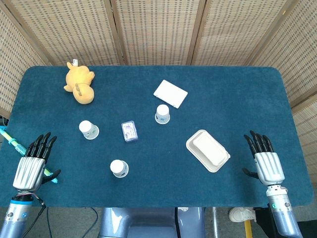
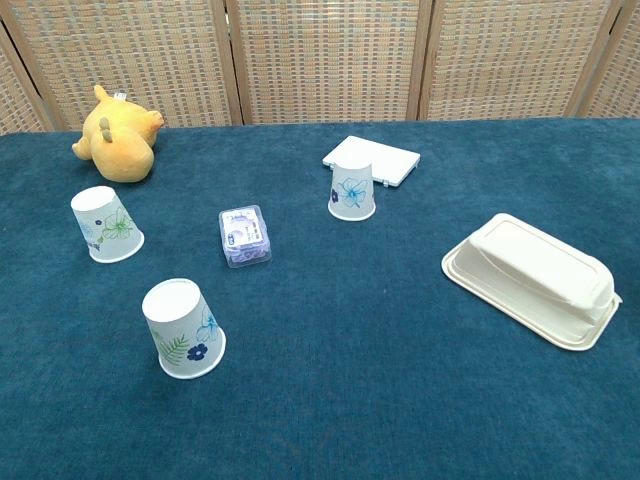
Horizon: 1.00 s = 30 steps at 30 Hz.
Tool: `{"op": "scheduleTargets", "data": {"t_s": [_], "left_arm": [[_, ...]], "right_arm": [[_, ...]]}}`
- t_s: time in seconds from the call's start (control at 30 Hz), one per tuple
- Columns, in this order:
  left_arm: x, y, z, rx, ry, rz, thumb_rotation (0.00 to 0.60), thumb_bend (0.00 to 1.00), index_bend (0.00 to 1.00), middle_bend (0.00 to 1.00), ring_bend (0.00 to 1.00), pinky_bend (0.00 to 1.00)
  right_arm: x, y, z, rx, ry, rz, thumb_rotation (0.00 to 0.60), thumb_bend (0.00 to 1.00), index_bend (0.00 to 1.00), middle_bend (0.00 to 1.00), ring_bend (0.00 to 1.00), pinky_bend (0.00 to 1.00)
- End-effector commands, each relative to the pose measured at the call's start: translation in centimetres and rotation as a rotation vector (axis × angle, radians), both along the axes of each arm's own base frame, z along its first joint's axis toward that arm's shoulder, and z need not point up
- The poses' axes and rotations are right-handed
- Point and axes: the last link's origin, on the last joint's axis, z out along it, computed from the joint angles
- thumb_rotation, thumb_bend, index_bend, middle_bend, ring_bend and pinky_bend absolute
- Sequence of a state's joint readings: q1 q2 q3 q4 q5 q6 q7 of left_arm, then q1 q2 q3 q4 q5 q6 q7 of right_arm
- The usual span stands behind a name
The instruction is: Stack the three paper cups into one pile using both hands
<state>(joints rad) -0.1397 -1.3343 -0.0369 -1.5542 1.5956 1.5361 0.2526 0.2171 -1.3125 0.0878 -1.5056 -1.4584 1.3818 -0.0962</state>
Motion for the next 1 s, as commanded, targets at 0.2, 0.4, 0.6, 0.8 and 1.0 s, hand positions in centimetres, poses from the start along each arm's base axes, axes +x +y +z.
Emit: {"op": "scheduleTargets", "data": {"t_s": [0.2,0.4,0.6,0.8,1.0], "left_arm": [[0.04,-0.05,0.01,-0.014,-0.003,0.009,0.600,0.07,0.00,0.00,0.00,0.13],[0.22,-0.15,0.18,-0.015,-0.013,0.004,0.600,0.08,0.00,0.00,0.00,0.13],[0.16,0.01,0.24,-0.018,-0.017,0.007,0.600,0.08,0.00,0.00,0.00,0.13],[0.27,0.01,0.40,-0.015,-0.019,0.002,0.600,0.08,0.00,0.00,0.00,0.13],[0.17,0.04,0.17,-0.029,-0.007,0.010,0.600,0.08,0.00,0.00,0.00,0.13]], "right_arm": [[-0.02,0.05,-0.01,0.002,0.002,0.001,0.600,0.15,0.03,0.00,0.00,0.00],[0.20,0.17,0.03,0.004,-0.004,0.011,0.600,0.15,0.04,0.00,0.00,0.00],[0.19,0.12,-0.08,0.004,0.000,0.010,0.600,0.15,0.05,0.00,0.00,0.00],[0.15,0.16,-0.11,-0.005,0.004,0.017,0.600,0.15,0.05,0.00,0.00,0.00],[0.16,0.16,0.06,-0.013,-0.007,0.021,0.600,0.14,0.06,0.00,0.00,0.00]]}}
